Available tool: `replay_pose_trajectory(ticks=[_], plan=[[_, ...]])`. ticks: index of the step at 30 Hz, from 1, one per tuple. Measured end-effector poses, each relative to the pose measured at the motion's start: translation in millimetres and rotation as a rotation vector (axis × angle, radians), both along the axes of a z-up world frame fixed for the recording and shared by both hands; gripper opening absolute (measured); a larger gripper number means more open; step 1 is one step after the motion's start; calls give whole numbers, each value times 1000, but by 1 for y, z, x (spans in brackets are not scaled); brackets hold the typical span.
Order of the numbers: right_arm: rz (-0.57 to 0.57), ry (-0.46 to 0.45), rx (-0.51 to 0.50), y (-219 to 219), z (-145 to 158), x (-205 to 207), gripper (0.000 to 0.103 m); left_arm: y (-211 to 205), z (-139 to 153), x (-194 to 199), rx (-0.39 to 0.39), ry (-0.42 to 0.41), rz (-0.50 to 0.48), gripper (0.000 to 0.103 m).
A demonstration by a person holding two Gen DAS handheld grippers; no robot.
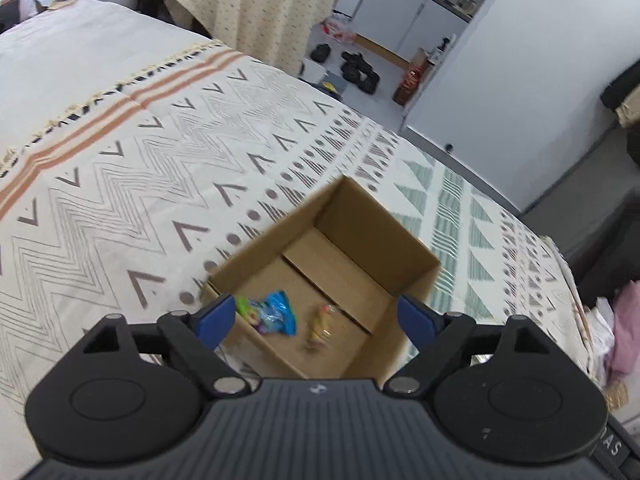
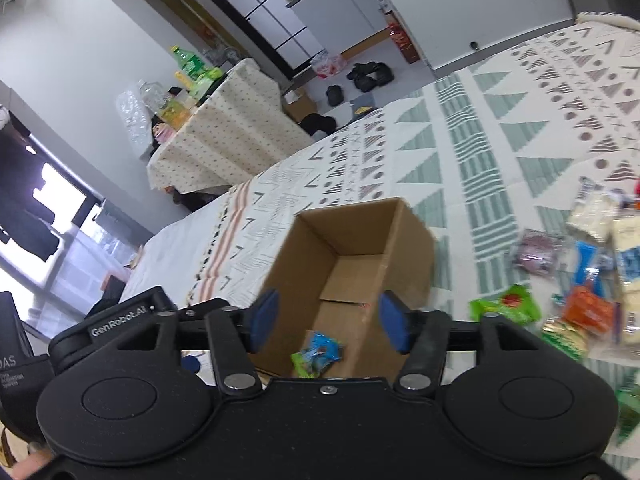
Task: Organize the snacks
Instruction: 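Withdraw both tools from the box back toward the snack pile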
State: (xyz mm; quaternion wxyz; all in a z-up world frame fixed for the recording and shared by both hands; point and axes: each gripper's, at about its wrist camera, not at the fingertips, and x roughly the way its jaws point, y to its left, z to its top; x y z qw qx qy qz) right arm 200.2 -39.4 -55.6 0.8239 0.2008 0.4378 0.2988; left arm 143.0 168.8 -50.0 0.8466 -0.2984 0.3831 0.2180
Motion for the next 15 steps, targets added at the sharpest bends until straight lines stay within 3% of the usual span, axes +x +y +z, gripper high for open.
replay_pose_trajectory(ticks=[1,2,4,12,15], plan=[[-18,-6,-12,-7,1,-3,80,-5,0,0,2,4,-16,93],[-34,-18,-26,-15,2,-8,83,-10,0,0,6,13,-32,97],[-49,-34,-58,-26,3,-14,86,-22,1,-1,29,43,-44,101],[-93,-53,-117,-73,3,-32,93,-61,4,-9,28,38,-130,103],[-105,-78,-118,-87,7,-39,100,-76,8,-12,35,30,-168,103]])
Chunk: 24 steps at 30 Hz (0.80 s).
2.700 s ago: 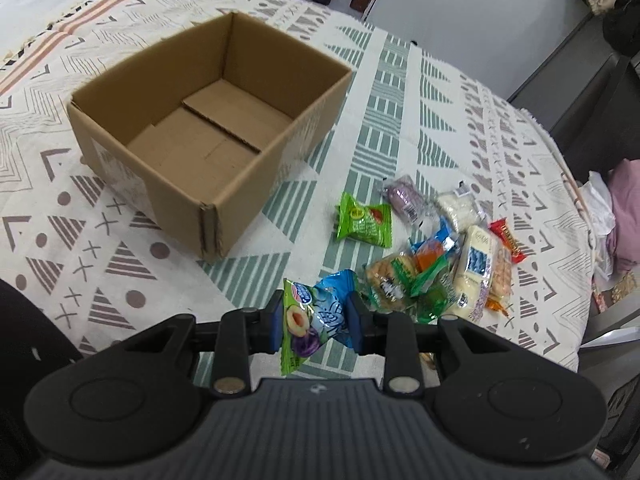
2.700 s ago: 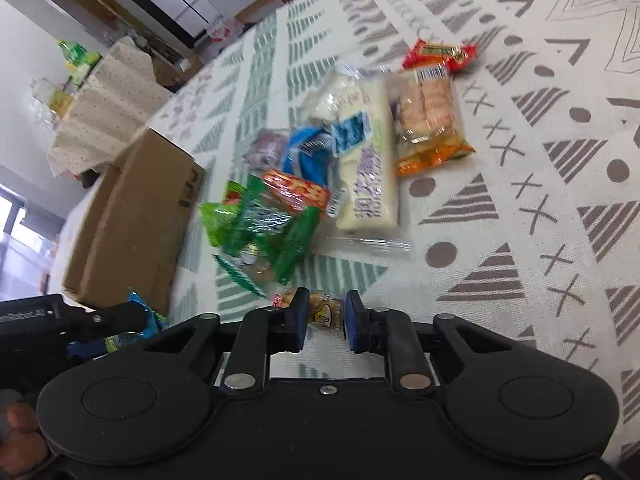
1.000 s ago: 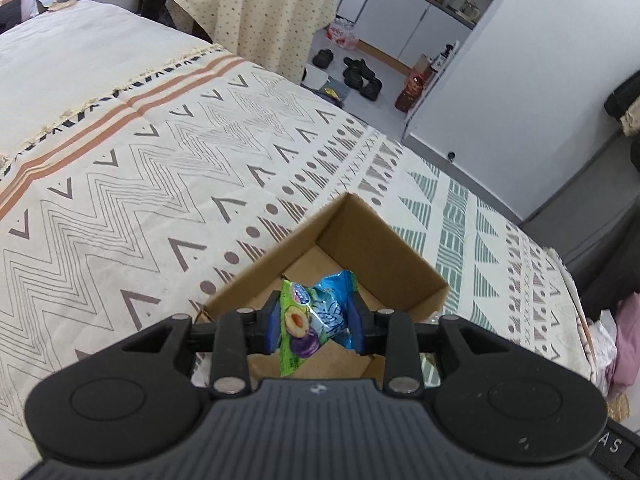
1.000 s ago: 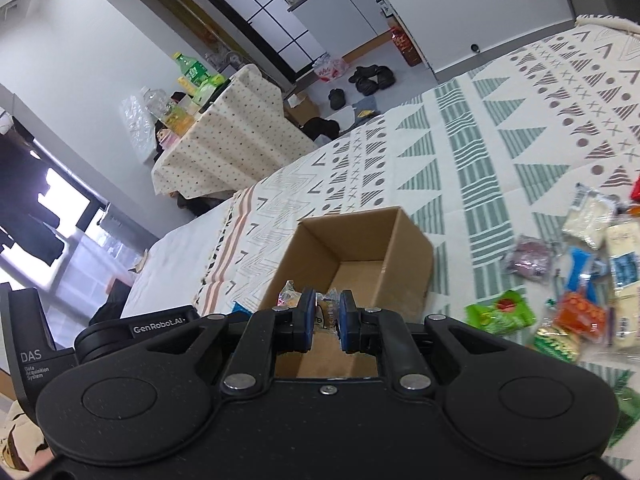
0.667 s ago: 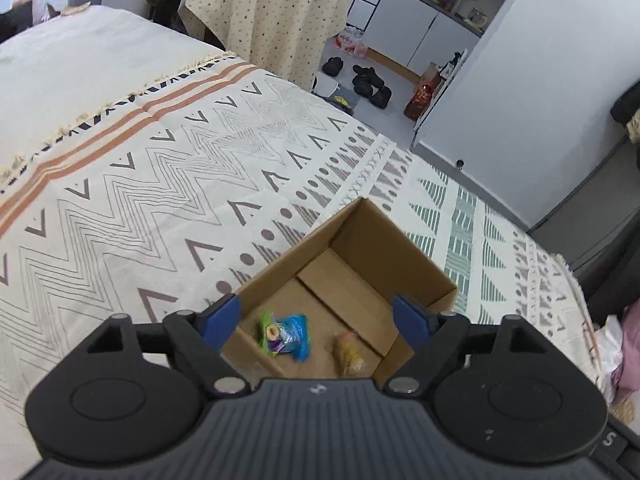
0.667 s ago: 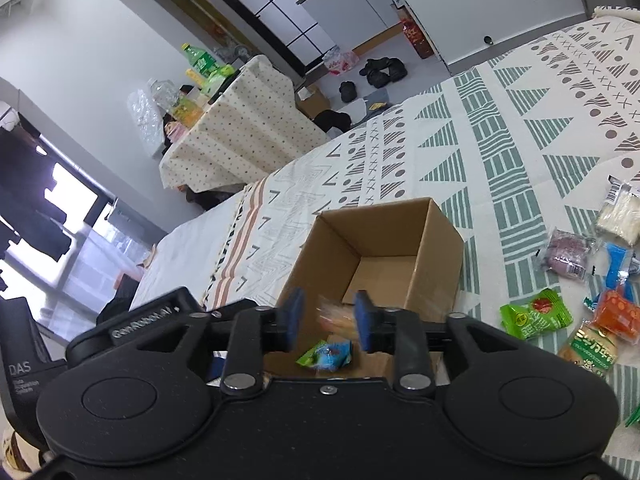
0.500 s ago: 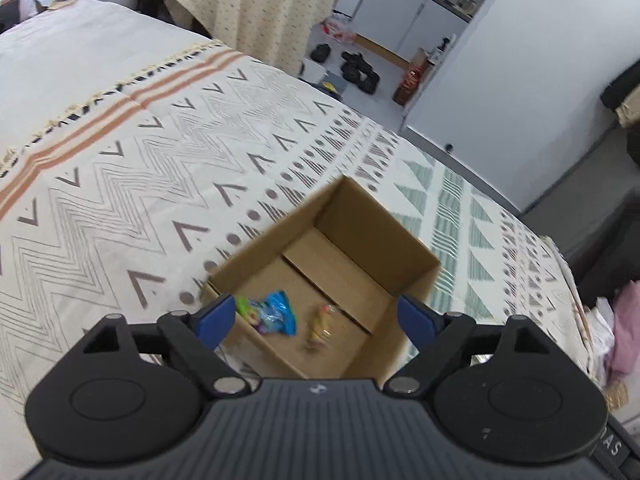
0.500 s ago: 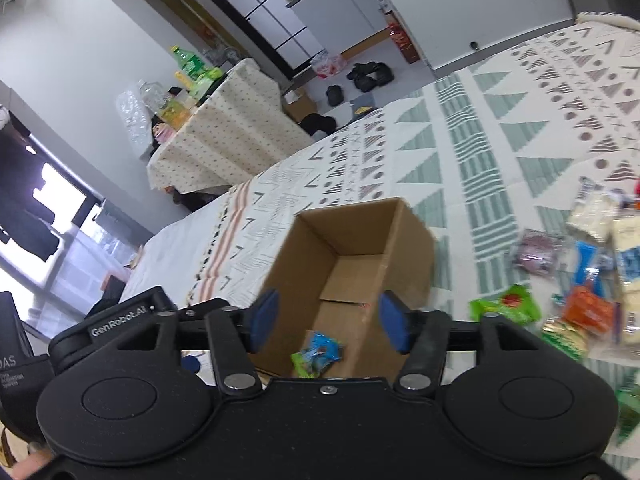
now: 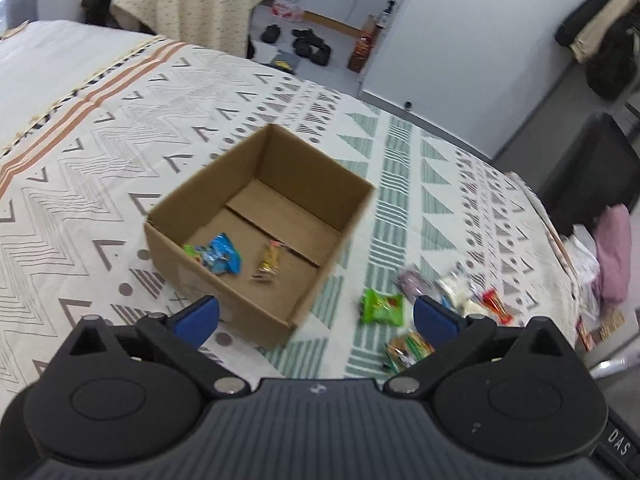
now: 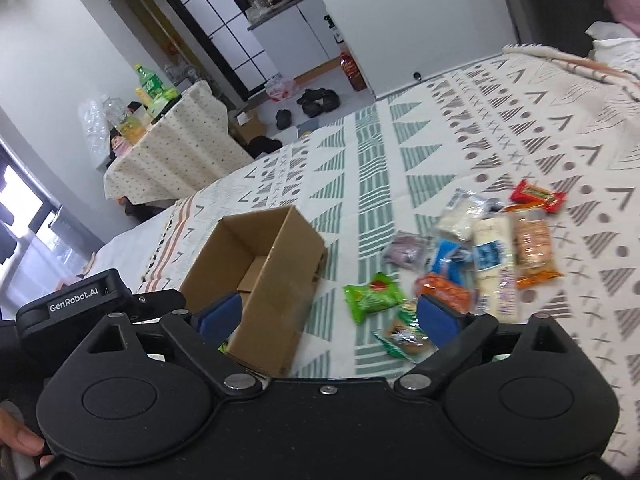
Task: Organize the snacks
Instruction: 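Withdraw both tools from the box back toward the snack pile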
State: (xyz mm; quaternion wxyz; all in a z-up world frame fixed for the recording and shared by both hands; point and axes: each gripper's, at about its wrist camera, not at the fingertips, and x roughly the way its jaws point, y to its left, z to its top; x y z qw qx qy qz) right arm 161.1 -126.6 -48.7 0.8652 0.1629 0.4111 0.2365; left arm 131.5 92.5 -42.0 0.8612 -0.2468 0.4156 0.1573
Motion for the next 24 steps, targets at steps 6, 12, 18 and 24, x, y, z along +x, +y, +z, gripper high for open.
replay_pose_trajectory(ticks=[6,12,18,24], plan=[[-15,-15,29,-30,5,-11,103,-26,9,-9,5,-43,-26,103],[-73,-27,24,-59,7,-23,103,-50,17,-14,5,-52,-67,103],[-128,-17,17,-82,3,-31,103,-70,13,-15,-9,-8,-108,103],[-164,16,23,-94,-4,-36,103,-83,12,-19,-39,-4,-121,103]])
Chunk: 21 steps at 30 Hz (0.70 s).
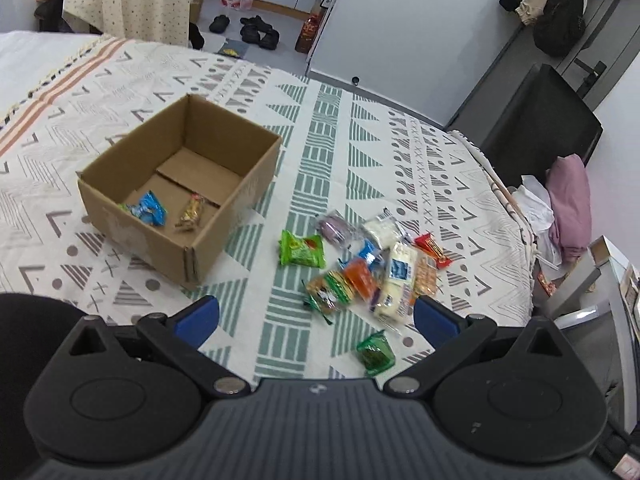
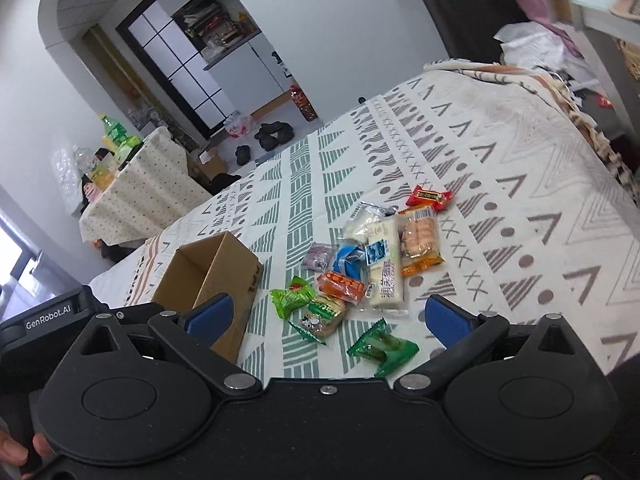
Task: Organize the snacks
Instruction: 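Withdraw both tools from the box back toward the snack pile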
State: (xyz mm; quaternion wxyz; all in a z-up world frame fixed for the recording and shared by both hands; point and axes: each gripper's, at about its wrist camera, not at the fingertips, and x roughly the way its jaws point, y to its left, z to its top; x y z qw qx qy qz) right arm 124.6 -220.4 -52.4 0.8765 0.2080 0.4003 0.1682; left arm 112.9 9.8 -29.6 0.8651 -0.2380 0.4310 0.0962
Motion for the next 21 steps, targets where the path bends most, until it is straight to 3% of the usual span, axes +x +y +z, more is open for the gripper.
replay_pose_trajectory(ticks=[21], plan=[[-57,57,-76,13,19,-18,103,5,15,-36,-37,-32,19,103]])
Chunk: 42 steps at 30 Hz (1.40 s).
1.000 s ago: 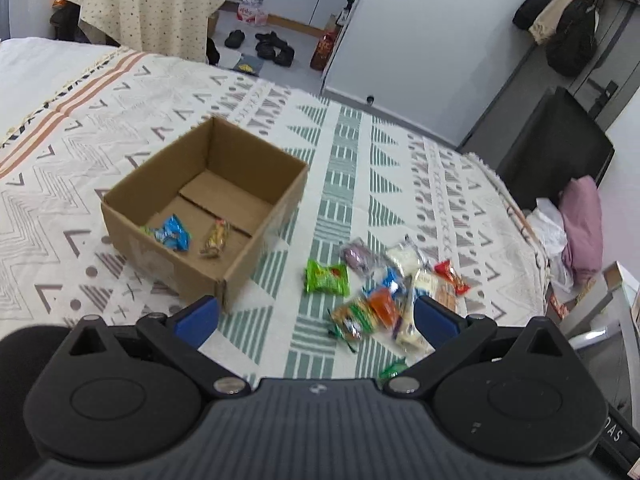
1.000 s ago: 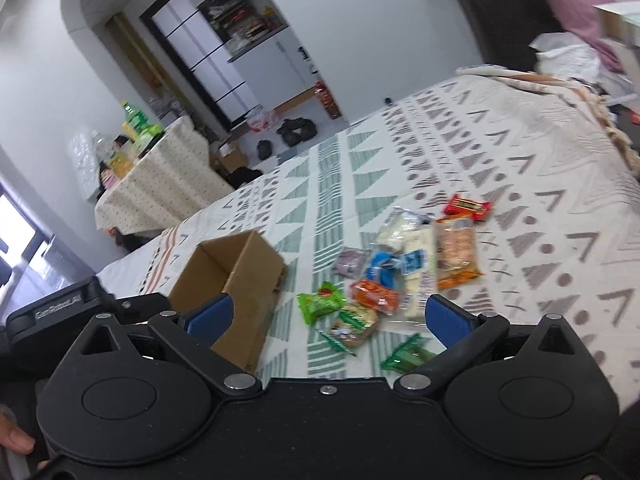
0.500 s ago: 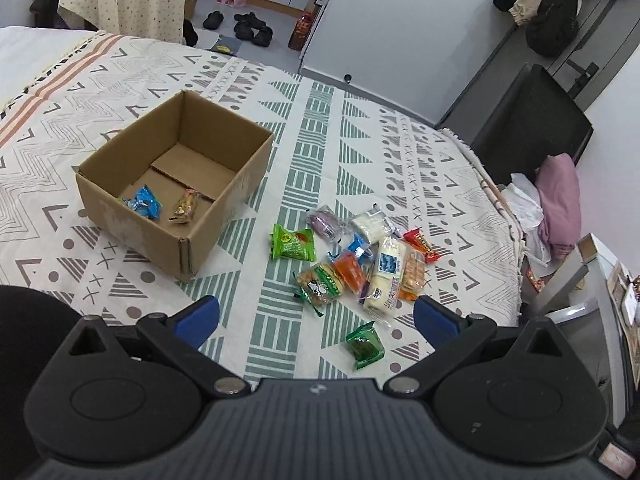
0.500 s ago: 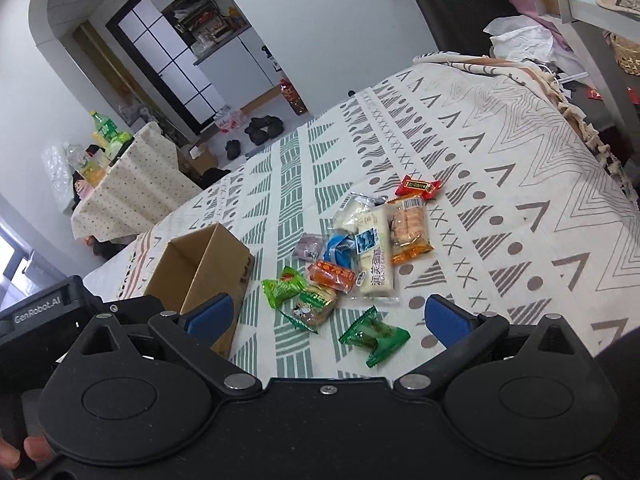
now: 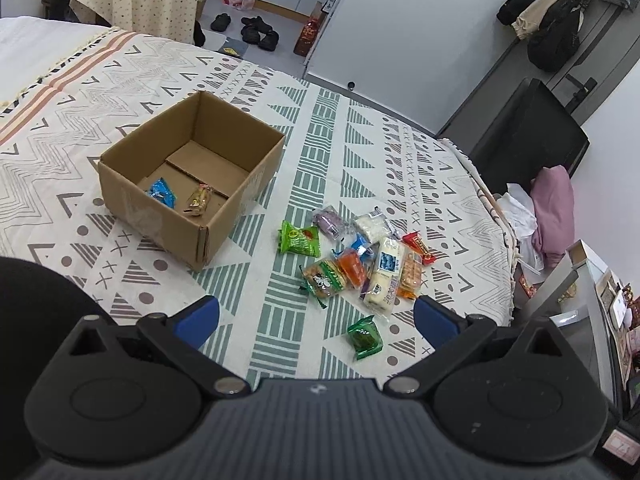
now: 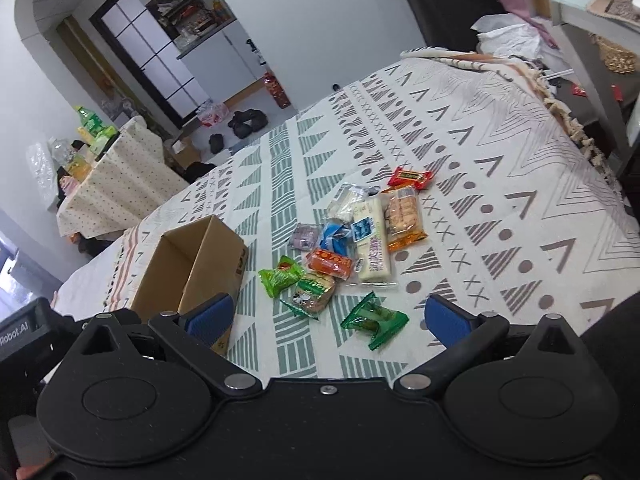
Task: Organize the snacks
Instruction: 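Withdraw both tools from the box back toward the snack pile, then grasp the green wrapped sweet with the right gripper while the left gripper grasps a biscuit packet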
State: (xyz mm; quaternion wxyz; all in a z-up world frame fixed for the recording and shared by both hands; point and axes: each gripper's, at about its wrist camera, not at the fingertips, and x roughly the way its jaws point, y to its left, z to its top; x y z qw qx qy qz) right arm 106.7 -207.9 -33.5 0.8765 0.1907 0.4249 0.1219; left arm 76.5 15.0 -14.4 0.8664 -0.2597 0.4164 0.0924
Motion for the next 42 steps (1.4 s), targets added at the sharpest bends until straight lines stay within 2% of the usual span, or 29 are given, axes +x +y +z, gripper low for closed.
replay_pose_trajectory(ticks=[6,18,32,38,41,42], plan=[[-37,17,21,-2,-4,2,102,-4,-8,9,14,2,-10,103],[-22,126,13,-5,-56,28,91,-6,-56,63,-47,90,26,99],[-15,291,59,0,-117,68,81,-10,-119,119,-131,206,79,75],[12,325,61,9,-134,77,80,-12,-140,136,-132,237,85,72],[5,349,56,9,-143,82,71,-14,-149,142,-132,251,81,69],[1,359,56,8,-146,84,65,-15,-152,144,-131,255,81,69]])
